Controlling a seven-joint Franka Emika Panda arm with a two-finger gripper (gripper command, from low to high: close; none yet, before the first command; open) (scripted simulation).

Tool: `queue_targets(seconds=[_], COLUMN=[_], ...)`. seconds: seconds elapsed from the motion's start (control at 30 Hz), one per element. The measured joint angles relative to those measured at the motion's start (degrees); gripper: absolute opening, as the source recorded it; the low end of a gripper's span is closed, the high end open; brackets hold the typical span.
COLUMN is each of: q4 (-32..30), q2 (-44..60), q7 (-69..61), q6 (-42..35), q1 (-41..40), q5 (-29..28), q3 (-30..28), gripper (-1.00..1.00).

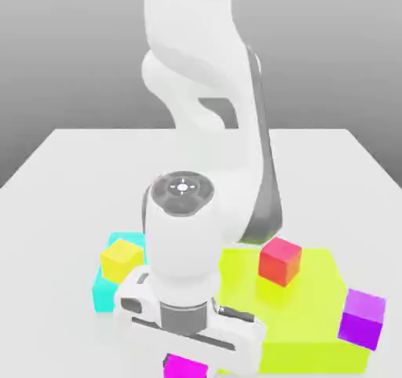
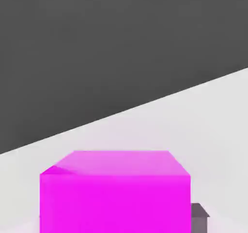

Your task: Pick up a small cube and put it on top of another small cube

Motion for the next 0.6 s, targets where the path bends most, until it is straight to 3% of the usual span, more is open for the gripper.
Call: queue_targets(seconds=[0.27,0.6], q4=[-7.82,-19.82], q2=[-16.10,-36.57], q7=[-13.29,-40.92], q6=[-8.38,-16.73], q1=[2.66,13.86], q5=[-1.03,4.02], q3=[4.97,6.45], gripper=[-1.00,-1.00])
